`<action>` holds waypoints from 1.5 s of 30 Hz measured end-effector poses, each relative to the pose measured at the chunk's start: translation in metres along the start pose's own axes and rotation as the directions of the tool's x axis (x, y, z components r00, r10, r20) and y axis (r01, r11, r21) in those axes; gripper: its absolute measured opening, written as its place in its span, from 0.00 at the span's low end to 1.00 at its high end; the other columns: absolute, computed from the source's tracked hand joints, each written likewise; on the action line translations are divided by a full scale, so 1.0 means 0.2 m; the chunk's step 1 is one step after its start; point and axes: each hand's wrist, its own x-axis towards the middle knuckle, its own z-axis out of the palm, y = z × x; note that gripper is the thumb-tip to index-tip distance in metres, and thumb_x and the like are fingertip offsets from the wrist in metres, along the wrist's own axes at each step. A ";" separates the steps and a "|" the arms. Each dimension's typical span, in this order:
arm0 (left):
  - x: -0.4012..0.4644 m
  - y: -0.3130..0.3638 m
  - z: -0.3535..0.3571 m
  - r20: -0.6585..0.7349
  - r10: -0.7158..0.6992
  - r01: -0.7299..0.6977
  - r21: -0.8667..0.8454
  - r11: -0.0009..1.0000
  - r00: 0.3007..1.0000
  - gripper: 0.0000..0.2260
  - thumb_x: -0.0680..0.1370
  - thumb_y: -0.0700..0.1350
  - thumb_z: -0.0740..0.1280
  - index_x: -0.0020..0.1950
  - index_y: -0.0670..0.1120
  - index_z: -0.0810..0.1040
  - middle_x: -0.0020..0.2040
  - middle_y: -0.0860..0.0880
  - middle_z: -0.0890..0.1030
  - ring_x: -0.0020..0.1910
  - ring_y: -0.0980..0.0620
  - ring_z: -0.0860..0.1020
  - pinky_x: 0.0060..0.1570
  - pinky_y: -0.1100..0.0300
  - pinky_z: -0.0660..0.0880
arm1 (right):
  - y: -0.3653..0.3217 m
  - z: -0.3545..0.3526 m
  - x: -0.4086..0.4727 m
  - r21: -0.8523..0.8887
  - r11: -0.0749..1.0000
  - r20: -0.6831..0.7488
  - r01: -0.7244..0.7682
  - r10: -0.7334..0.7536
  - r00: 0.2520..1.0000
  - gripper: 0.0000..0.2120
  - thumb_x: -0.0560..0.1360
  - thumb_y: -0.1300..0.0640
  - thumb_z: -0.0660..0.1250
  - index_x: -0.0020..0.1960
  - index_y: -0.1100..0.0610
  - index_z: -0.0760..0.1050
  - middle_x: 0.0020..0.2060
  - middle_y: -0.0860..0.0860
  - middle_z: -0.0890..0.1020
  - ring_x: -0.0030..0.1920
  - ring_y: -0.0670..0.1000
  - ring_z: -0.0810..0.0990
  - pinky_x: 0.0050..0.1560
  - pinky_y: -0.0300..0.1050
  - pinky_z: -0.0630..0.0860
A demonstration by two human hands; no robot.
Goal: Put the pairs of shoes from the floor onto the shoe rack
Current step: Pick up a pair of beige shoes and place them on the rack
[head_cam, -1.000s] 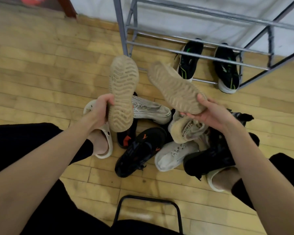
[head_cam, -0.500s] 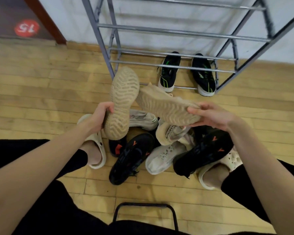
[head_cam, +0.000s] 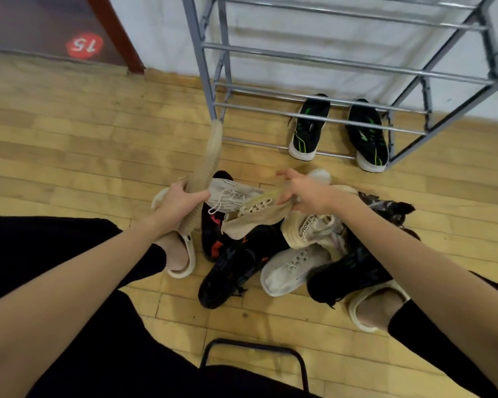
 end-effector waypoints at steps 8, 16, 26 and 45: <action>0.02 -0.12 0.07 0.020 -0.006 0.002 0.215 0.977 1.000 0.39 0.66 0.49 0.78 0.71 0.45 0.64 0.65 0.49 0.73 0.61 0.49 0.75 0.57 0.54 0.75 | 0.01 0.18 0.15 0.405 0.853 -0.175 -0.330 0.427 0.887 0.25 0.69 0.67 0.65 0.66 0.60 0.74 0.72 0.64 0.63 0.77 0.59 0.47 0.73 0.48 0.57; 0.09 -0.16 0.05 -0.087 -0.084 0.103 0.257 0.961 0.993 0.43 0.52 0.69 0.76 0.61 0.47 0.75 0.53 0.51 0.80 0.53 0.49 0.79 0.53 0.49 0.78 | -0.20 0.37 0.34 0.827 0.548 -0.396 -0.128 0.728 0.560 0.54 0.72 0.59 0.74 0.77 0.60 0.33 0.78 0.55 0.47 0.77 0.51 0.50 0.69 0.36 0.49; 0.14 -0.22 -0.01 -0.114 -0.133 0.153 0.187 0.970 0.984 0.36 0.64 0.58 0.77 0.66 0.46 0.69 0.55 0.51 0.75 0.54 0.50 0.76 0.50 0.55 0.72 | -0.30 0.57 0.64 0.910 0.181 0.079 -0.373 0.807 0.586 0.43 0.76 0.44 0.66 0.78 0.59 0.44 0.75 0.59 0.60 0.71 0.60 0.66 0.65 0.54 0.69; 0.66 0.11 0.22 0.074 -0.081 0.075 0.080 0.994 0.994 0.21 0.74 0.50 0.70 0.63 0.46 0.70 0.51 0.50 0.76 0.47 0.52 0.74 0.38 0.61 0.69 | 0.34 0.15 0.65 0.995 0.092 -0.041 -0.046 0.762 0.646 0.19 0.78 0.47 0.59 0.63 0.55 0.77 0.55 0.52 0.83 0.55 0.52 0.81 0.59 0.49 0.76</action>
